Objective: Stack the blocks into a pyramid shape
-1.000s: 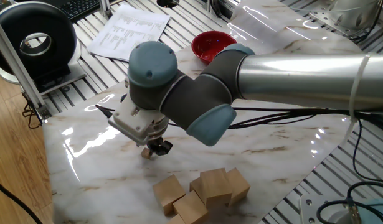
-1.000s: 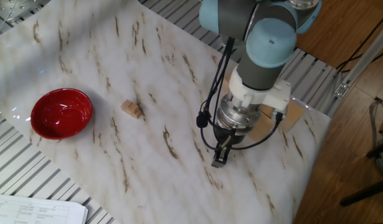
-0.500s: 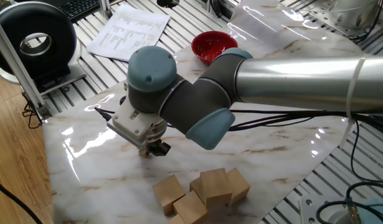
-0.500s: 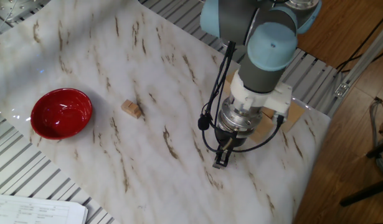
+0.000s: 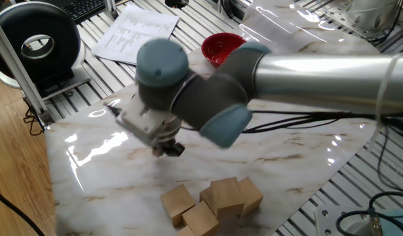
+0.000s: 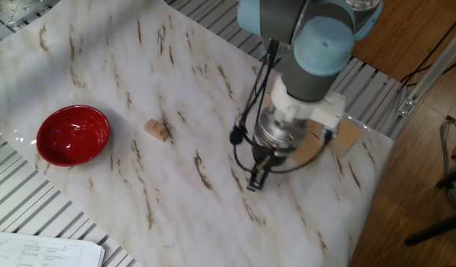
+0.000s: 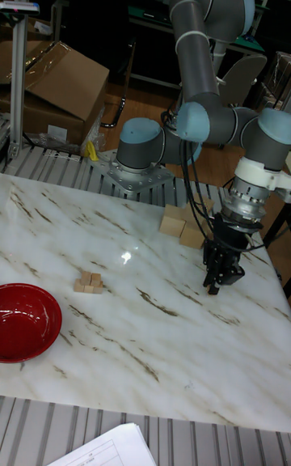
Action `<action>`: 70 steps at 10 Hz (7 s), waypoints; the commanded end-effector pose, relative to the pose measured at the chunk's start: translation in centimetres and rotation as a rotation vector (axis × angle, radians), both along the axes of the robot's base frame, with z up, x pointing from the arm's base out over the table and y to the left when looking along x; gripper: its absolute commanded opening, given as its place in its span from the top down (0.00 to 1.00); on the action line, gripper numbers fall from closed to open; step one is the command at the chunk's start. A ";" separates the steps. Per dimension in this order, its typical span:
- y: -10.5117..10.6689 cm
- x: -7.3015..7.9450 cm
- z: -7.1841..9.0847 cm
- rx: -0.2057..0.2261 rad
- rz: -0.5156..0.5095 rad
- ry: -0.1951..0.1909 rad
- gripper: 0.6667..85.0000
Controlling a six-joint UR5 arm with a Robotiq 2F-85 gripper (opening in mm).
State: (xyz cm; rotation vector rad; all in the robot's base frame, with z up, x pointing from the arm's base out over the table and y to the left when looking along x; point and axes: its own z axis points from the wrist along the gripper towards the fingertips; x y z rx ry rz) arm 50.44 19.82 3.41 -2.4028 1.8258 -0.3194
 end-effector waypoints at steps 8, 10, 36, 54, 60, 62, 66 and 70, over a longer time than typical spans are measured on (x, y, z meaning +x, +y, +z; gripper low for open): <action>-13.3 -4.9 5.3 0.105 -0.174 0.020 1.00; -13.6 -5.5 4.6 0.167 -0.260 0.020 1.00; -12.9 -6.9 2.5 0.336 -0.662 -0.017 1.00; -14.1 -2.8 4.1 0.172 -0.488 0.177 1.00; -13.1 -2.2 3.7 0.196 -0.508 0.193 1.00; -12.5 -1.5 4.1 0.201 -0.561 0.179 1.00; -12.6 -1.8 4.0 0.211 -0.608 0.183 1.00; -11.9 -1.2 4.1 0.289 -0.899 0.172 1.00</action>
